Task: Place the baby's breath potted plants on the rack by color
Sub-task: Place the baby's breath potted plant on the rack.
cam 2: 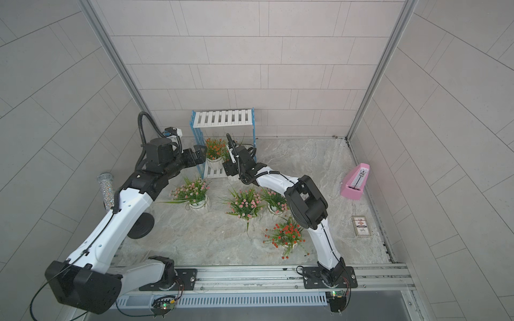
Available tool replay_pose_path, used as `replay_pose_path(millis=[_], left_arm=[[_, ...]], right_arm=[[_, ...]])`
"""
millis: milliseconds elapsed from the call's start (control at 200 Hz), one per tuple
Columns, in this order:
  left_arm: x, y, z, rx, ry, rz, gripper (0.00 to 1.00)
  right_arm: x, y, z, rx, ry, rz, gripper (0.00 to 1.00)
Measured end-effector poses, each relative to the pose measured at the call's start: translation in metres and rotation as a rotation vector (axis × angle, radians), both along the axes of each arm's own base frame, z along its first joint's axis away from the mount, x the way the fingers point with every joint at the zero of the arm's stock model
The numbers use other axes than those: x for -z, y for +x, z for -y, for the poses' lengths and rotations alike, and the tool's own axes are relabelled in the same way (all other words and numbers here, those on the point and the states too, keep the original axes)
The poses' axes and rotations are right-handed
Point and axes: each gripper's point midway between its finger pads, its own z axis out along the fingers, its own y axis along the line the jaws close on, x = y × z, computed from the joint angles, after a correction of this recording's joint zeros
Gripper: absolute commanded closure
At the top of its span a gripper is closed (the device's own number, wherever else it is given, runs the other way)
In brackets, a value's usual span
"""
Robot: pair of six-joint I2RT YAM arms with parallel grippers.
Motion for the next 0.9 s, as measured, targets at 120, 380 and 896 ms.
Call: replay_pose_path(millis=[120,380,896], left_arm=[[0.007,0.000,0.000,-0.003,-0.005,-0.010,0.00],[0.003,-0.001,0.000,-0.009,-0.023,0.014,0.00],[0.005,0.001,0.000,-0.016,-0.034,0.020,0.00]], right_arm=[[0.006,0.021,0.000,0.014,0.010,0.024,0.33],[0.024,0.071,0.025,0.095,0.011,0.100,0.32],[0.025,0.101,0.030,0.113,0.052,0.163,0.01]])
